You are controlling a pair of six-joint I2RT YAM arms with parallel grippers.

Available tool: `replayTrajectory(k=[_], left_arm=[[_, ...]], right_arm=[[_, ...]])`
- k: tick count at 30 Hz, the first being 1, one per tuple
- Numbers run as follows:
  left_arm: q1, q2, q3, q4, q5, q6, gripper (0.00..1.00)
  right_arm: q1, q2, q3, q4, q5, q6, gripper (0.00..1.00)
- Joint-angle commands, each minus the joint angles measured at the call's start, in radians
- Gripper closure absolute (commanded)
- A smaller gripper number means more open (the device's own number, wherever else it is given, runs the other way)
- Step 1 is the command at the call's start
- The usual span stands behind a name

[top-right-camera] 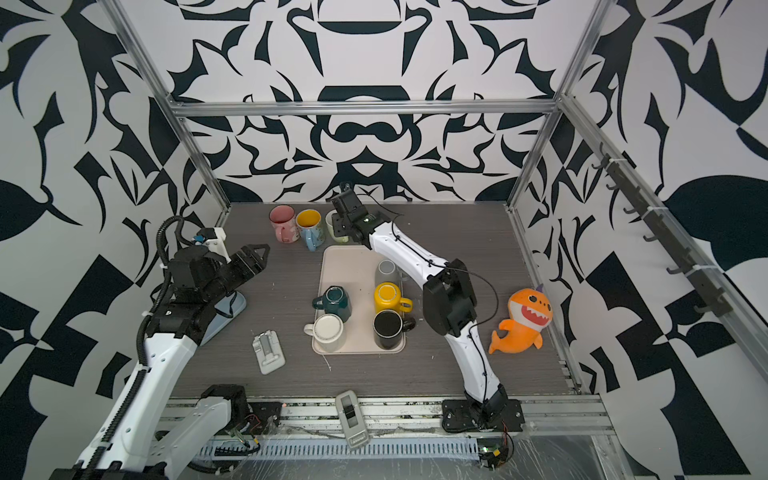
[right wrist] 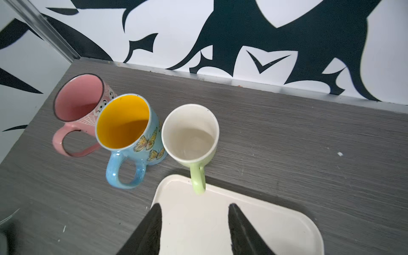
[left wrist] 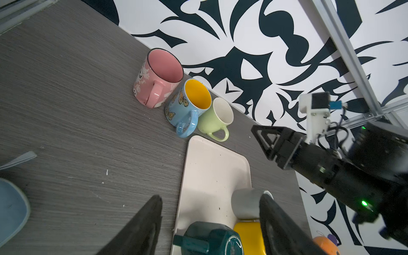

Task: Turn the mug right side up
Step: 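Open the right gripper and lift it away from the green mug, then move the right gripper over the upside-down white mug on the tray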

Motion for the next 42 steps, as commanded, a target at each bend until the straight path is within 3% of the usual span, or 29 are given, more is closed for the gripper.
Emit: replayTrajectory(k=[1, 4, 10, 14, 18, 22, 31, 37, 42], left_arm=[[0.004, 0.008, 0.007, -0.021, -0.007, -0.081, 0.28], [0.004, 0.033, -0.009, 0.006, 0.011, -0.141, 0.29], [0.003, 0.073, -0.021, 0.051, 0.016, -0.223, 0.31], [0.000, 0.078, -0.048, 0.078, -0.017, -0.281, 0.32], [-0.010, 0.079, -0.071, 0.082, -0.059, -0.328, 0.32], [-0.031, 0.078, -0.080, 0.072, -0.091, -0.345, 0.33], [-0.071, 0.065, -0.088, 0.023, -0.177, -0.350, 0.33], [-0.071, 0.069, -0.087, 0.015, -0.199, -0.352, 0.33], [-0.073, 0.067, -0.078, -0.006, -0.224, -0.344, 0.33]], right_arm=[[-0.010, -0.199, -0.127, 0.051, -0.013, 0.000, 0.47], [-0.033, -0.387, -0.347, 0.079, -0.080, 0.060, 0.47], [-0.115, -0.744, -0.751, 0.064, -0.072, 0.277, 0.45], [-0.169, -0.887, -0.911, 0.013, -0.101, 0.373, 0.43], [-0.218, -0.969, -1.043, 0.072, -0.188, 0.488, 0.41], [-0.281, -0.971, -1.087, 0.068, -0.228, 0.555, 0.35], [-0.467, -0.885, -1.179, 0.270, -0.524, 0.745, 0.35], [-0.511, -0.826, -1.294, 0.554, -0.623, 0.987, 0.37], [-0.512, -0.721, -1.320, 0.721, -0.692, 1.110, 0.38]])
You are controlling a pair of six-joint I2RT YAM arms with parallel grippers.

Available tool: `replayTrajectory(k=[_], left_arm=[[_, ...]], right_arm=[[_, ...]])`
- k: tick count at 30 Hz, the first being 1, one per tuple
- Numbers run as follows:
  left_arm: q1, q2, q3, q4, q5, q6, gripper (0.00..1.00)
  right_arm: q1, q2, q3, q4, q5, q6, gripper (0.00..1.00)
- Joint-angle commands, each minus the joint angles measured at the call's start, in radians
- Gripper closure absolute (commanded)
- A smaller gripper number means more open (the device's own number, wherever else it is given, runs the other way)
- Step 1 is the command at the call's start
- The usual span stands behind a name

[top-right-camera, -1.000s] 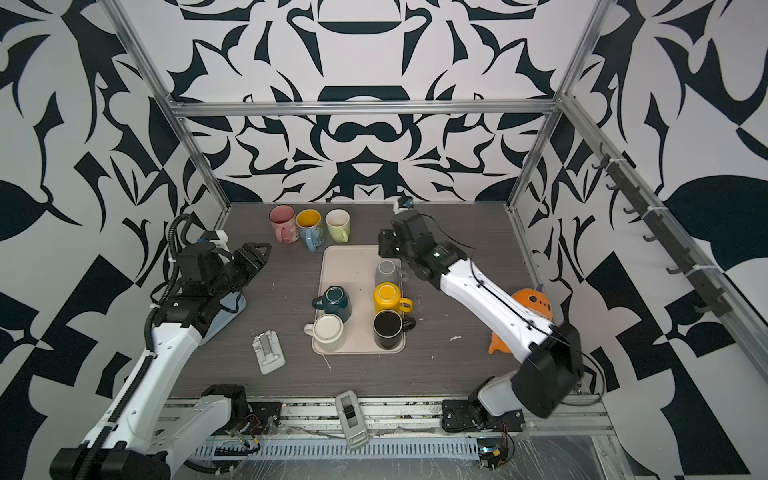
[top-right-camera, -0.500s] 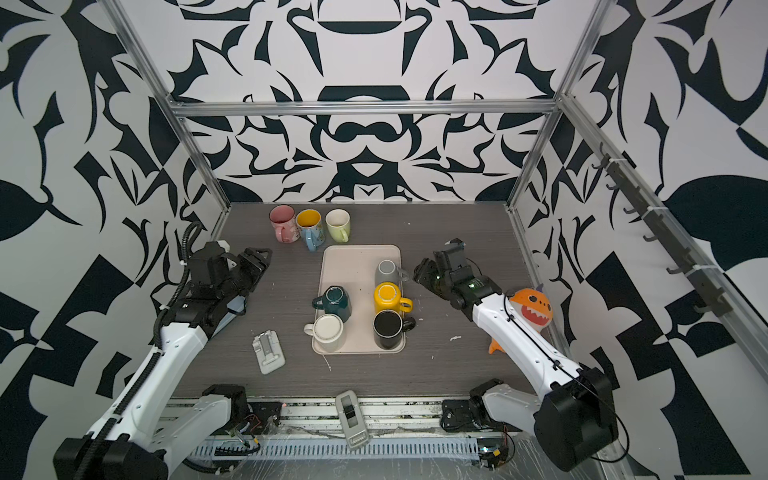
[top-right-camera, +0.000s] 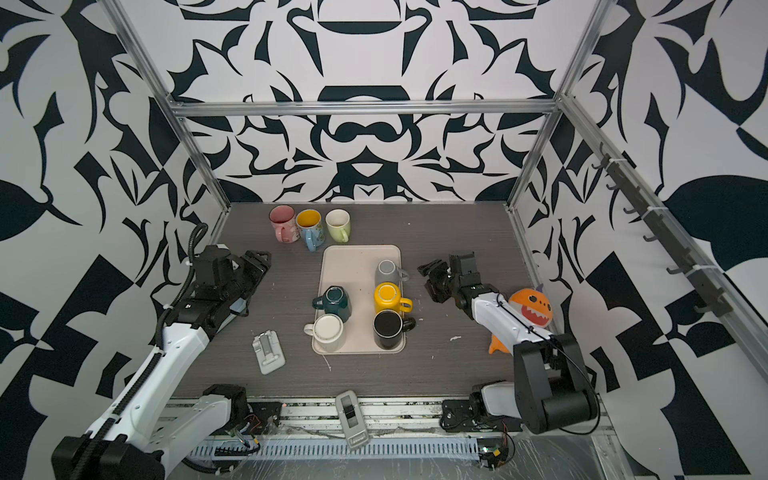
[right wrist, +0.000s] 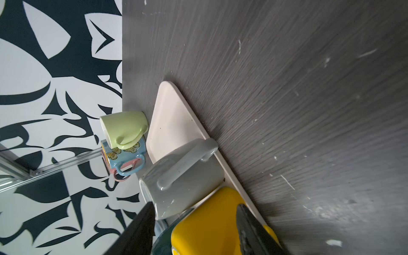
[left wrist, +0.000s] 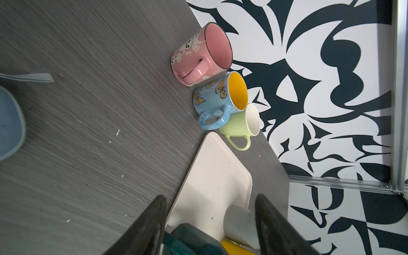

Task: Turn the mug right side up
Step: 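Move the right gripper over the upside-down white mug on the tray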

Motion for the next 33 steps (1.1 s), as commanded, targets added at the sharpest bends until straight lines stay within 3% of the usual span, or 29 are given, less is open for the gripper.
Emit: replayTrajectory(k=[1, 5, 19, 33], left_arm=[[-0.002, -0.012, 0.001, -0.030, -0.039, -0.004, 0.33], [-0.002, -0.013, 0.000, -0.034, -0.049, -0.003, 0.32], [-0.002, 0.013, 0.011, -0.035, -0.052, -0.003, 0.32], [-0.002, 0.008, 0.014, -0.047, -0.059, 0.002, 0.31]], right_arm=[[-0.001, 0.055, -0.003, 0.228, -0.085, 0.149, 0.39], [-0.003, 0.113, -0.017, 0.352, -0.090, 0.230, 0.42], [0.020, 0.183, 0.016, 0.368, -0.102, 0.247, 0.43], [0.056, 0.324, 0.033, 0.554, -0.109, 0.336, 0.43]])
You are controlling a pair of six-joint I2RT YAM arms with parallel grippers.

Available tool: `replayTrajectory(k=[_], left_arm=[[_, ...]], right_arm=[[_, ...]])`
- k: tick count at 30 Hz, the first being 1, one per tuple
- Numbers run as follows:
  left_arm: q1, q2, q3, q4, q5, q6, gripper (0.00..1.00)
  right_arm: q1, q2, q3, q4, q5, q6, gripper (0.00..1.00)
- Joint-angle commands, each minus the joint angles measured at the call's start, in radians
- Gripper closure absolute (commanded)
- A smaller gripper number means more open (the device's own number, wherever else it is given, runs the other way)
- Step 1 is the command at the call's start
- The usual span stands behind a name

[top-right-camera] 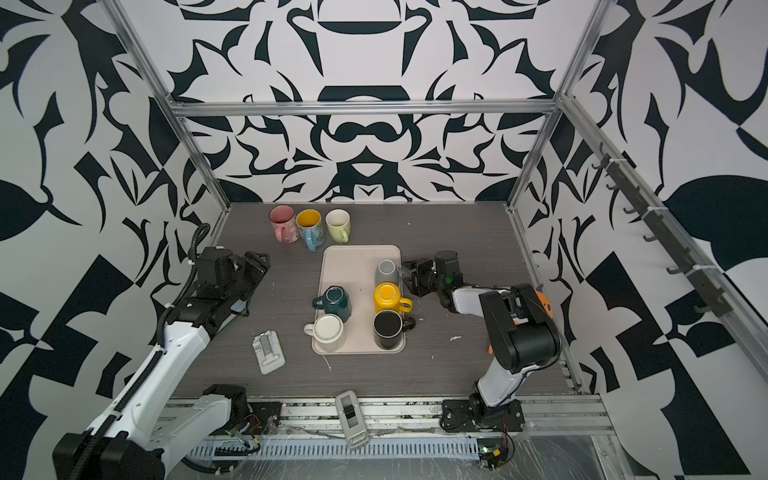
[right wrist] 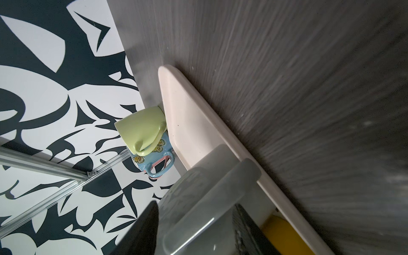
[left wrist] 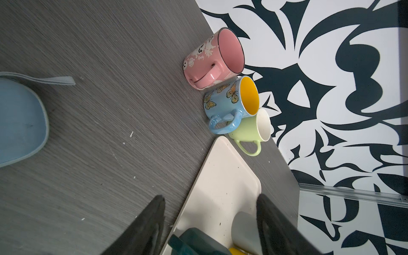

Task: Turn the mug right side up
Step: 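Move the right gripper over the upside-down white mug on the tray, then lower the right gripper and close it on the white mug's grey handle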

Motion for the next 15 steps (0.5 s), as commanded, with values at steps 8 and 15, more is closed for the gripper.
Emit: replayTrajectory(k=[8, 15], left_arm=[[-0.002, 0.007, 0.016, -0.028, -0.018, 0.002, 0.31], [-0.002, 0.027, 0.024, -0.022, -0.011, 0.000, 0.31]], right_arm=[[0.006, 0.018, 0.038, 0.112, 0.025, 0.023, 0.48], [0.005, 0.078, 0.060, 0.195, 0.021, 0.053, 0.62]])
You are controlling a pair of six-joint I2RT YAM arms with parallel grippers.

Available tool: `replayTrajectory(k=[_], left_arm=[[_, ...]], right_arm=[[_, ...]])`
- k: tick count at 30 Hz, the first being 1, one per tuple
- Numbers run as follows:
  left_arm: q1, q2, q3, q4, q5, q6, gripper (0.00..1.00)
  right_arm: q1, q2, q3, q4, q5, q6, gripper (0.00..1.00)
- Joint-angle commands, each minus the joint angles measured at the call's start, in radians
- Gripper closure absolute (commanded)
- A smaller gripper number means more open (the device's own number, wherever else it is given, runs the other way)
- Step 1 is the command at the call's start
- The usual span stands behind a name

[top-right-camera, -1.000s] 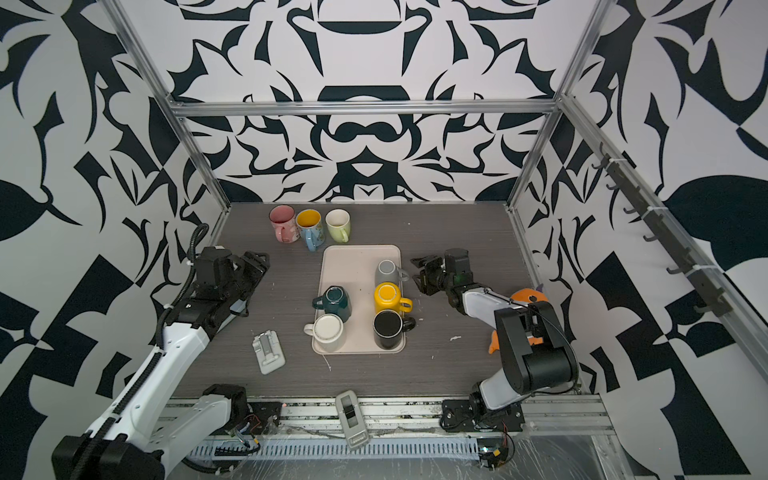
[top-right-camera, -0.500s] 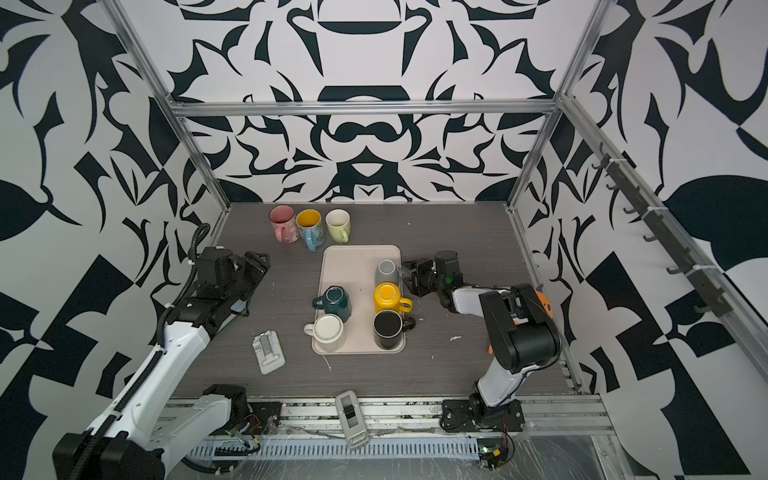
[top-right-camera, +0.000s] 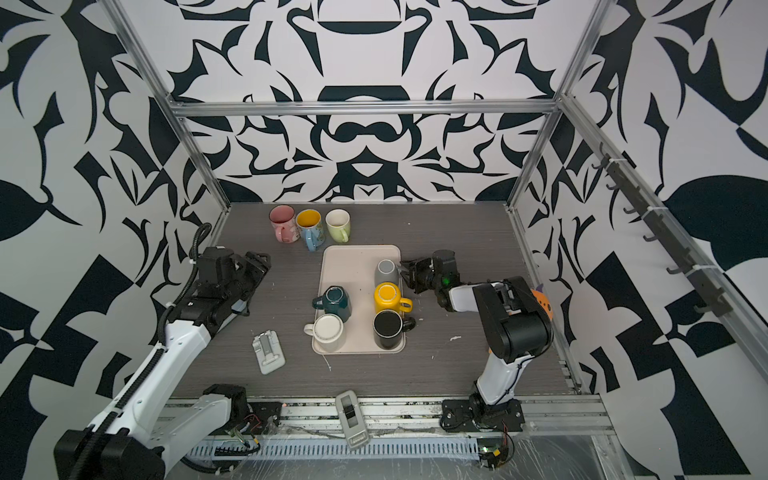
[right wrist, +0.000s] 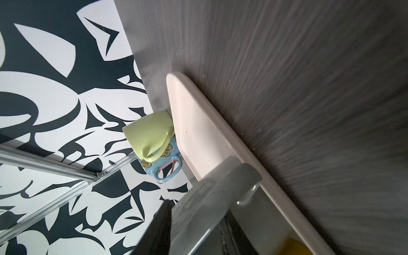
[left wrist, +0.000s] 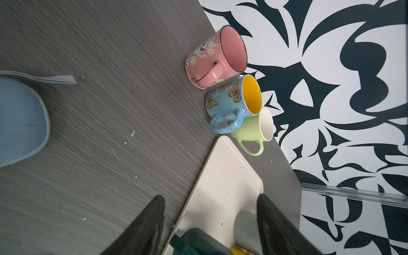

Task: Turn the mug right side up
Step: 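Lower the right gripper and close it on the white mug's grey handle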

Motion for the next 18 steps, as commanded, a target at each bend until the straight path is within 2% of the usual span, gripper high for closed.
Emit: replayTrajectory(k=[1, 18], left_arm=[[-0.002, 0.013, 0.026, -0.021, -0.011, -0.003, 0.31], [-0.002, 0.017, 0.032, -0.029, -0.015, 0.003, 0.31]], right_arm=[[0.004, 0.007, 0.043, 0.085, 0.010, 0.012, 0.62], [0.003, 0.099, 0.108, 0.137, 0.004, 0.023, 0.63]])
